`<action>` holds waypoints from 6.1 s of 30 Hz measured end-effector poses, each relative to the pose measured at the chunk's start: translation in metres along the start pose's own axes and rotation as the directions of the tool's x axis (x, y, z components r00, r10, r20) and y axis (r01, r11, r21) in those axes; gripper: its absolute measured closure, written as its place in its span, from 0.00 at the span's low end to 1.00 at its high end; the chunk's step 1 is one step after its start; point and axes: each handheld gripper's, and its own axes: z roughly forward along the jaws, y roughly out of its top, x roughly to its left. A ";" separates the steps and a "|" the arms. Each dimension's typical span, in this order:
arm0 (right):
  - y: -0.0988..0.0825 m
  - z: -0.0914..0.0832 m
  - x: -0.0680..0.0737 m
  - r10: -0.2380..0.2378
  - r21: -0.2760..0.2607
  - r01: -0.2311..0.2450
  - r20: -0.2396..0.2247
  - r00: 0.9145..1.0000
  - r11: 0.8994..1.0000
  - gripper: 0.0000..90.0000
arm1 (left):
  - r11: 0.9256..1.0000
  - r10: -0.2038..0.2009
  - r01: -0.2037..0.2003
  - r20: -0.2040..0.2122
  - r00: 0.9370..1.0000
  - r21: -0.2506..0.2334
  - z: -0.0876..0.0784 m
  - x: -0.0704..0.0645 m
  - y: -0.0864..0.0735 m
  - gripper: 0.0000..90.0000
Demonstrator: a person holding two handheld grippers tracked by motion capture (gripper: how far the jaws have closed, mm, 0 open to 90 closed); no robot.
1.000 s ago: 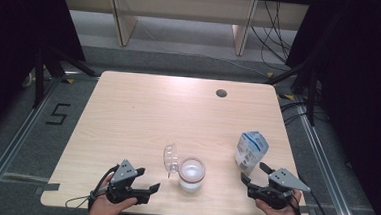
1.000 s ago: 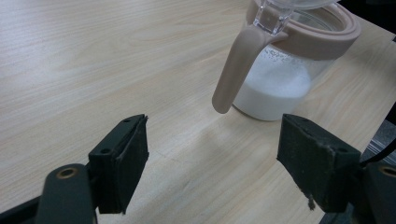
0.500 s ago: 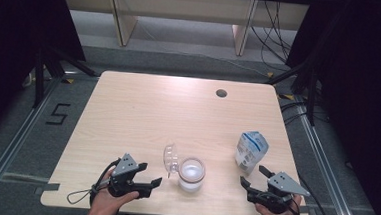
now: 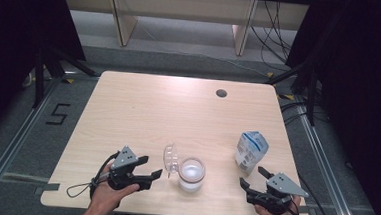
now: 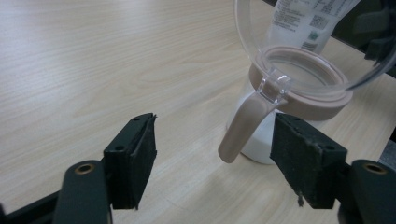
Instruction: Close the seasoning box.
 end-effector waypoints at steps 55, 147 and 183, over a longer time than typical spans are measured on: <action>0.000 -0.001 0.012 -0.028 0.023 0.028 -0.021 0.999 0.999 0.30 | 0.989 0.129 -0.122 0.088 0.988 -0.079 -0.001 -0.019 0.025 0.99; 0.004 0.002 0.013 0.001 -0.013 -0.003 -0.111 0.994 1.000 0.18 | 1.000 -0.001 0.000 0.072 0.997 0.016 -0.010 -0.010 -0.016 0.31; -0.001 -0.007 0.023 -0.028 0.000 0.029 -0.159 0.987 1.000 0.18 | 0.996 0.024 -0.028 0.060 0.998 0.079 -0.017 -0.013 -0.048 0.24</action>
